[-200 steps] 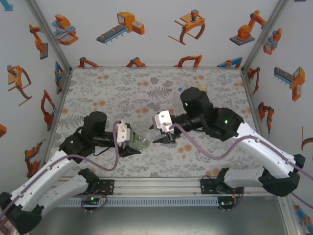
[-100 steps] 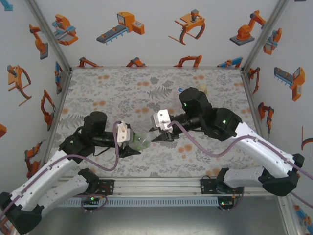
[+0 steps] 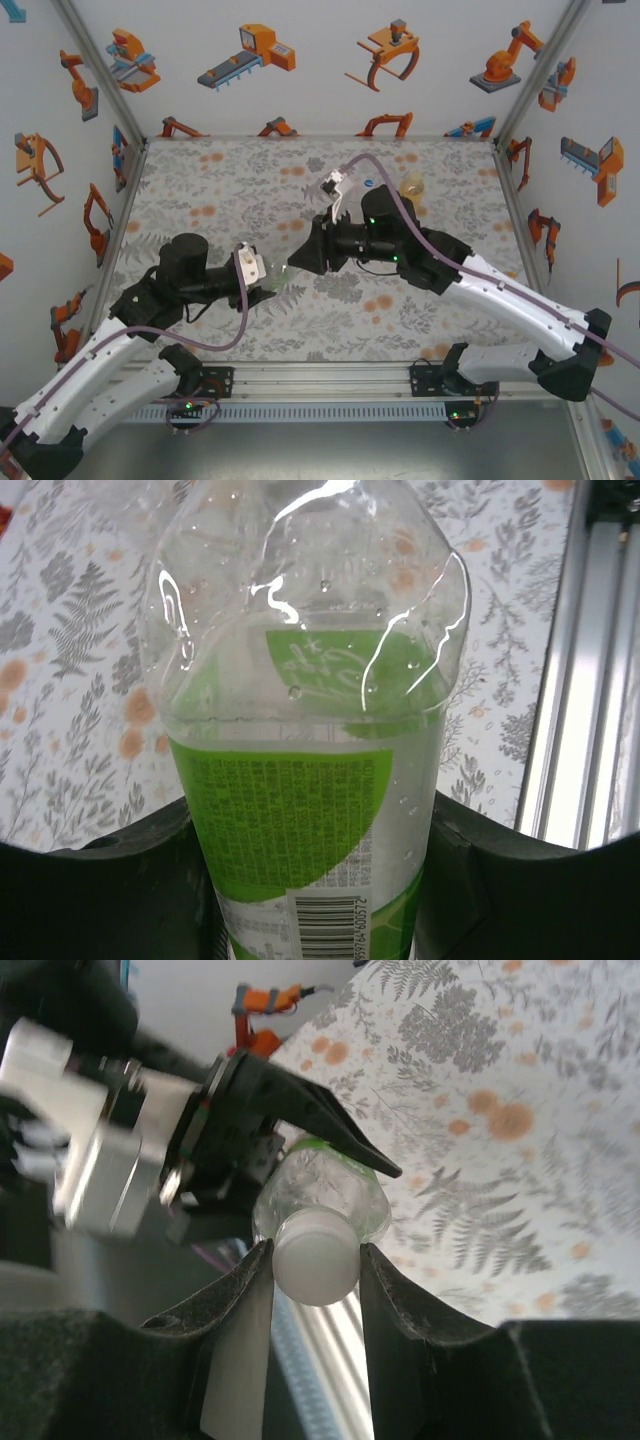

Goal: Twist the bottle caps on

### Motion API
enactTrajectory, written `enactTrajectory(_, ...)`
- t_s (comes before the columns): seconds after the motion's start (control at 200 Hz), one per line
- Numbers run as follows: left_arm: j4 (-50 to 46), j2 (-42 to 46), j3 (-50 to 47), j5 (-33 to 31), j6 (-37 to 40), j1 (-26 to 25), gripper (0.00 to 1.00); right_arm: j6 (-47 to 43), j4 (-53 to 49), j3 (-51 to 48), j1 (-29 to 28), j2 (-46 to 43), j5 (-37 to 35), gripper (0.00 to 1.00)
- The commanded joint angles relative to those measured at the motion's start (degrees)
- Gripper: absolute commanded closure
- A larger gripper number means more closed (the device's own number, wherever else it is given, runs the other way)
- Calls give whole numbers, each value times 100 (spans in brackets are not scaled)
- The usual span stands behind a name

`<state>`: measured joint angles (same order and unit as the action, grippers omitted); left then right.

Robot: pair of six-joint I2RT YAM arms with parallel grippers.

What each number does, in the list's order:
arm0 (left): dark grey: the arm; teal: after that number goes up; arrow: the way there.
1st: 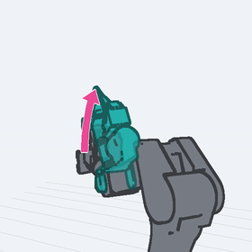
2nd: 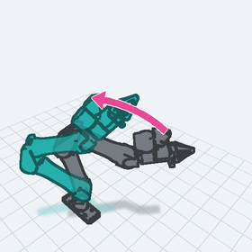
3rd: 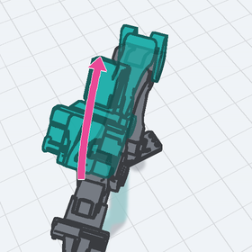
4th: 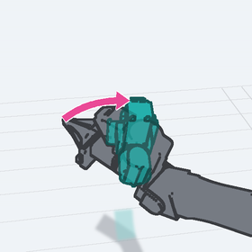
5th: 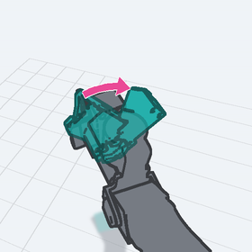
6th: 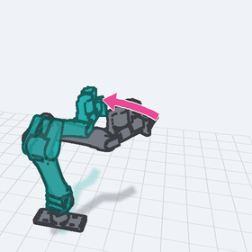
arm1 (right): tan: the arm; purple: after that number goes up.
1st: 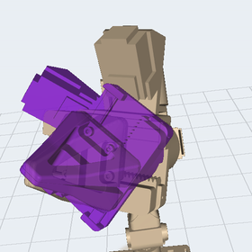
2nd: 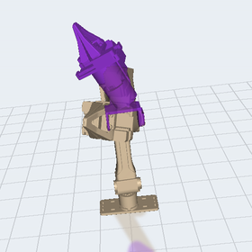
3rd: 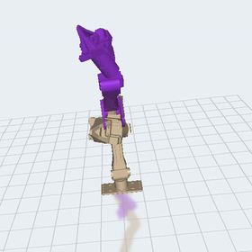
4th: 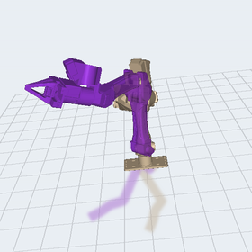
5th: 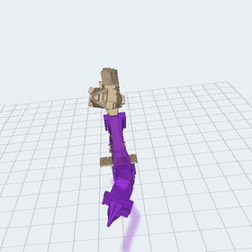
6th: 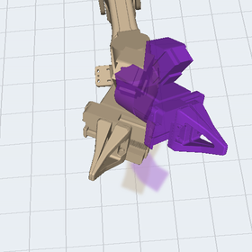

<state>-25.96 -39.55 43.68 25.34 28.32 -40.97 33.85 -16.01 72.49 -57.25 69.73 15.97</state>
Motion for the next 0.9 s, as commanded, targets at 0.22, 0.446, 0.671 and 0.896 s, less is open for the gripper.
enactTrajectory(0.22, 600, 44, -9, -51, 18, -45, 100, 1378, -158, 398, -304, 21, -860, 64)
enactTrajectory(0.446, 577, 8, -13, 465, 80, -45, 100, -1341, -553, 821, -300, -179, -403, 52)
enactTrajectory(0.671, 427, -153, 42, 1310, 215, -49, 100, -4975, -1472, 1006, -303, -270, 980, 47)
enactTrajectory(0.896, 161, -458, 193, 1889, 356, -69, 100, -7078, -2490, 1348, -299, -120, 1849, 46)
